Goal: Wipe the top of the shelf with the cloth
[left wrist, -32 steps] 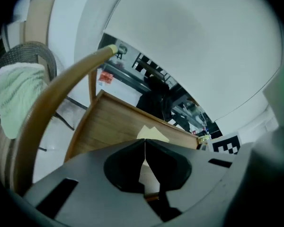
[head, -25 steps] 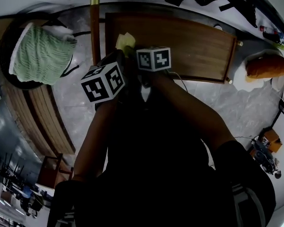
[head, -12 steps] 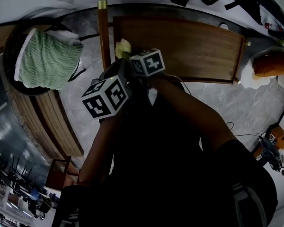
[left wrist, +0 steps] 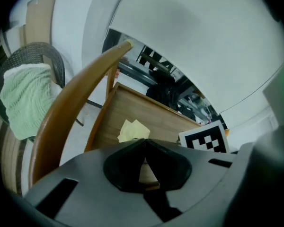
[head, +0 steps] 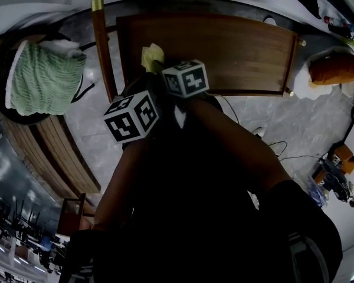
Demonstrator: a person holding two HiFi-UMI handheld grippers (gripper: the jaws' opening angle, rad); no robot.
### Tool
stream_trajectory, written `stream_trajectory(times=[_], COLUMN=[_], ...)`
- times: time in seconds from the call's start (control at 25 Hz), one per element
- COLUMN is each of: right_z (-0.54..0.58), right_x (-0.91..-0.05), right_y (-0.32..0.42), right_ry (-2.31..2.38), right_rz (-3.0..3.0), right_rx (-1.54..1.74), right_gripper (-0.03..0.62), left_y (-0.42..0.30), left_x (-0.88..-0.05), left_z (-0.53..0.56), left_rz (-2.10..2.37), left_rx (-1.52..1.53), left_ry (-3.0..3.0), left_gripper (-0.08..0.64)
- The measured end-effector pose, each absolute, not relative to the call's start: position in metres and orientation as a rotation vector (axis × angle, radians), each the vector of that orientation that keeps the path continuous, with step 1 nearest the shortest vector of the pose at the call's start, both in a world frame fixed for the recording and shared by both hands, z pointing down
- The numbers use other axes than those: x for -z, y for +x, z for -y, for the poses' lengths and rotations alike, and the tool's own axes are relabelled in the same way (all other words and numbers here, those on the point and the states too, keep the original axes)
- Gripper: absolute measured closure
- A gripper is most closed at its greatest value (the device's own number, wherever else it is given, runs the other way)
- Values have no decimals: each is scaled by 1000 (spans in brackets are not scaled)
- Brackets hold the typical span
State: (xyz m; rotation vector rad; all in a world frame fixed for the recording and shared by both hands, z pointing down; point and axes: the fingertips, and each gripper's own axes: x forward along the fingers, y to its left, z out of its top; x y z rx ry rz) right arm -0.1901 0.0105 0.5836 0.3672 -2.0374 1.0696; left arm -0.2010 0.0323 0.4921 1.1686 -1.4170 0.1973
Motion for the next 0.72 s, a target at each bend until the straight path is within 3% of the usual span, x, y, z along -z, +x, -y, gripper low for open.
stream_trajectory(times=[0.72], right_z=[40], right_x=[-579], right_y=[-79], right_ry=[460], right_rz=[2053], right_rx=[-994], right_gripper=[551], left_y=[-115], left_x=[-545], left_z=[2], left_rz=[1410], left_rx=[-384], left_ry=[1212], left_gripper=[549])
